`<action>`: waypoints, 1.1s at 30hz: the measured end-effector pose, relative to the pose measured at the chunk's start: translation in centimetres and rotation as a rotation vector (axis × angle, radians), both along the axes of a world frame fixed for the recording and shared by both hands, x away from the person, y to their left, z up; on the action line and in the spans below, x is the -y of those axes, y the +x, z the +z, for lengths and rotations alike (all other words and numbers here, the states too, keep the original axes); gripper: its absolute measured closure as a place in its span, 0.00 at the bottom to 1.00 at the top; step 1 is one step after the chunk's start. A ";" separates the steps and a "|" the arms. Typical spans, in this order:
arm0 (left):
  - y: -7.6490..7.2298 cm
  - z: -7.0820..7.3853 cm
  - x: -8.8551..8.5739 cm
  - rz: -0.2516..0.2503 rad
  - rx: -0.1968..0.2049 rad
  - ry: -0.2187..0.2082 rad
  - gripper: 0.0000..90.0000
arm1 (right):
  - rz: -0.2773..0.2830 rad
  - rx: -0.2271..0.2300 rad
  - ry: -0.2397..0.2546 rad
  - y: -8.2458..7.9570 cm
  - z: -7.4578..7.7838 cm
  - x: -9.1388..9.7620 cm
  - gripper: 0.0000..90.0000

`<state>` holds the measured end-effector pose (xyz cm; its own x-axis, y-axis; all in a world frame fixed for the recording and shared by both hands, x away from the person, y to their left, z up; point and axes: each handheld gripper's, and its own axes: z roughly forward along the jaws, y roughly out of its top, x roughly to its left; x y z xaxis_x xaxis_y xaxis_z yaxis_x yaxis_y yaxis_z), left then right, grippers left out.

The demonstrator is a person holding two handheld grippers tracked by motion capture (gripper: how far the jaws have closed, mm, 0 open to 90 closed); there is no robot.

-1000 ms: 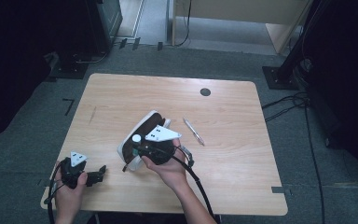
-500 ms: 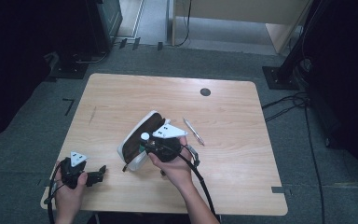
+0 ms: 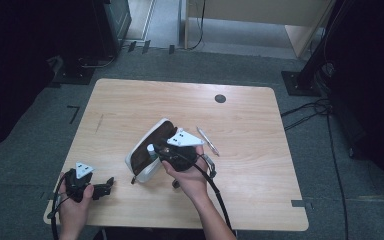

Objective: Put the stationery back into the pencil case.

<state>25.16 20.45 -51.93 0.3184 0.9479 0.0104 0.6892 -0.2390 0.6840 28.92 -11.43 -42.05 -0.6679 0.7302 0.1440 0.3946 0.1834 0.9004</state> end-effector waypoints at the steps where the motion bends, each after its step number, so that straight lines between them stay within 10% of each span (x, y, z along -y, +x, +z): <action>1: 0.0 0.0 0.0 -0.003 -0.003 0.004 0.00 | -0.005 0.007 0.003 0.0 0.0 0.2 0.74; 15: 0.0 0.0 0.0 0.000 0.001 0.001 0.00 | -0.087 0.029 0.002 -1.0 -0.2 4.8 0.70; 33: 0.0 0.0 0.0 -0.003 -0.002 0.004 0.00 | -0.146 -0.108 0.005 -3.3 -5.1 8.1 0.55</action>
